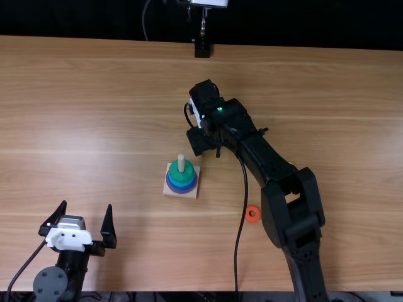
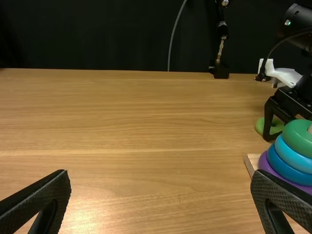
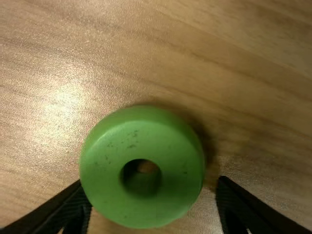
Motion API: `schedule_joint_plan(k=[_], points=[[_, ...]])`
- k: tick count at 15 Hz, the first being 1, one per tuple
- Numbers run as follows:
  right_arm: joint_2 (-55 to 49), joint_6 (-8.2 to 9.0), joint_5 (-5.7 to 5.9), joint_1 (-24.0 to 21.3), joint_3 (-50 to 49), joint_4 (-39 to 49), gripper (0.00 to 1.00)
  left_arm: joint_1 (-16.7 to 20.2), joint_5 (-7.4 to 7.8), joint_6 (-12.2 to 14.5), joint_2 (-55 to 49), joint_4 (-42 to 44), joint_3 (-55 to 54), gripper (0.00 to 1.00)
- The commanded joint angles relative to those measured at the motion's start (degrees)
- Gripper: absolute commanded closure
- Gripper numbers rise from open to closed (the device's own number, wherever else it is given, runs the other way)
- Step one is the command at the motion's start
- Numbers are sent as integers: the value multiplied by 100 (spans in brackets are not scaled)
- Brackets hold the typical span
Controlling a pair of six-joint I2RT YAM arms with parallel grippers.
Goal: Build the Hanoi tower: stack the rings onto the peg from bottom to top in this color order: purple, dark blue, light blue, dark green, light green, yellow, orange.
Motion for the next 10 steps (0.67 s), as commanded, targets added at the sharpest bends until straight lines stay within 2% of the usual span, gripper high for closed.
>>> schedule_joint_plan(k=[1,2,6,10], points=[[146,19,66,103,188,24,68,57,51,20,-67,-80,-257,0],[146,19,77,94,224,56,59,57,51,20,-67,-80,-257,0],[269,-2,108,86,479,-39,1,57,51,20,-67,-69,-257,0],[278,-2,108,94,514,14,0,57,51,20,-67,-80,-257,0]])
